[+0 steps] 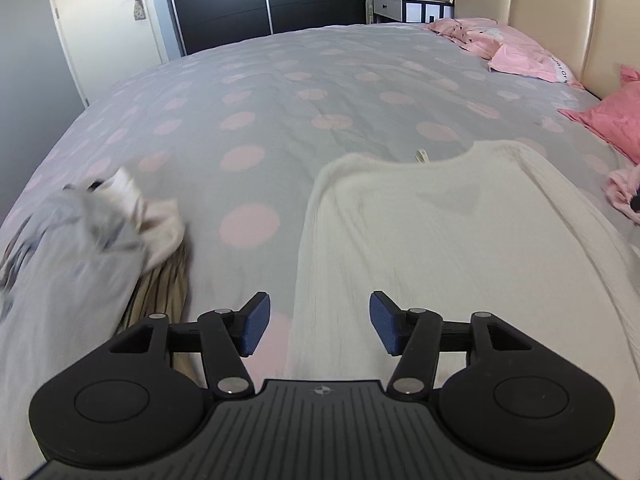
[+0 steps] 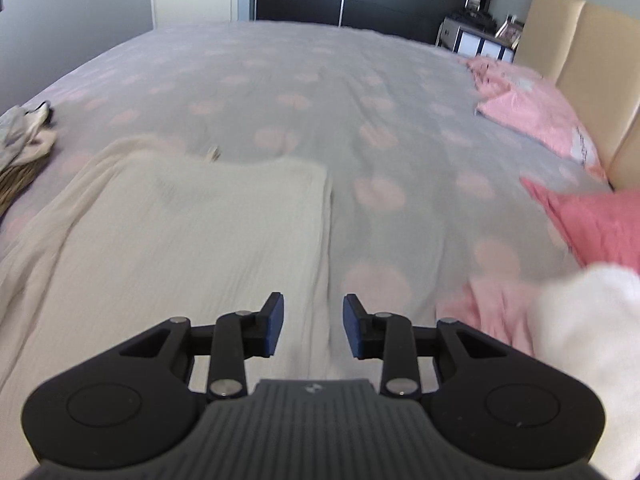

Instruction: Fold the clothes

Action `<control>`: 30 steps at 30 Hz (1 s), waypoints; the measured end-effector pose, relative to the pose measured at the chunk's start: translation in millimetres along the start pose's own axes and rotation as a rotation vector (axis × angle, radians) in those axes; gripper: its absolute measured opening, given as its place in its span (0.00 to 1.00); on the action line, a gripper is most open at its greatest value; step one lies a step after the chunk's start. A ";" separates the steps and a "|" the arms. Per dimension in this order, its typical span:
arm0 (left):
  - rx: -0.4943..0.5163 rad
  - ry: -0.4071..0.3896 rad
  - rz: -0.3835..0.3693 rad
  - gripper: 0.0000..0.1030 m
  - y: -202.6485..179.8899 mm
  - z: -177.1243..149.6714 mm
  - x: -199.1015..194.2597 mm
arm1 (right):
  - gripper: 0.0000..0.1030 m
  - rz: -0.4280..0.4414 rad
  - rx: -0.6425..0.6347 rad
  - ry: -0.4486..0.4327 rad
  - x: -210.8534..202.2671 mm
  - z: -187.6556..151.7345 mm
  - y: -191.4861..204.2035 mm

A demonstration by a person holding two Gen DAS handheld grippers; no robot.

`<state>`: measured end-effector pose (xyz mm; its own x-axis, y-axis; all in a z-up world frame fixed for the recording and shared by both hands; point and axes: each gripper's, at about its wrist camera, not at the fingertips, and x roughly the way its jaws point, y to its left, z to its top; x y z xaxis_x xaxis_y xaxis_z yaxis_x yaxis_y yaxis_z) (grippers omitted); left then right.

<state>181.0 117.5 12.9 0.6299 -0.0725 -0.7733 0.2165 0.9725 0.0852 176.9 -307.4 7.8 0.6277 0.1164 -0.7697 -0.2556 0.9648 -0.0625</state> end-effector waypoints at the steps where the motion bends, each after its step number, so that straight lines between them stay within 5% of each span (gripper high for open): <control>1: -0.011 0.008 -0.002 0.55 0.9 -9.4 -9.8 | 0.35 0.009 -0.001 0.016 -10.0 -11.8 -2.1; 12: -0.140 0.073 0.026 0.58 2.6 -103.2 -51.9 | 0.44 0.010 0.210 0.114 -67.4 -125.9 -29.3; 20: -0.163 0.084 0.018 0.58 -12.0 -127.8 -49.1 | 0.44 0.106 0.172 0.159 -44.4 -144.7 11.9; 21: -0.166 0.083 0.014 0.58 -12.2 -126.9 -48.2 | 0.39 0.091 0.140 0.179 -40.3 -145.4 18.8; 22: -0.170 0.082 0.011 0.58 -12.5 -126.0 -47.3 | 0.10 0.082 0.115 0.190 -38.5 -145.3 23.3; 23: -0.173 0.081 0.007 0.58 -12.7 -125.1 -46.4 | 0.04 0.081 0.094 0.193 -39.2 -144.2 26.0; 30: -0.199 0.080 0.026 0.58 -12.5 -129.0 -46.3 | 0.03 -0.001 0.046 0.160 -69.0 -118.8 9.7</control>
<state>52.8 137.2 -33.5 0.5702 -0.0368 -0.8207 0.0441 0.9989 -0.0141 43.8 -334.1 -15.1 0.5018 0.0797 -0.8613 -0.2186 0.9751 -0.0371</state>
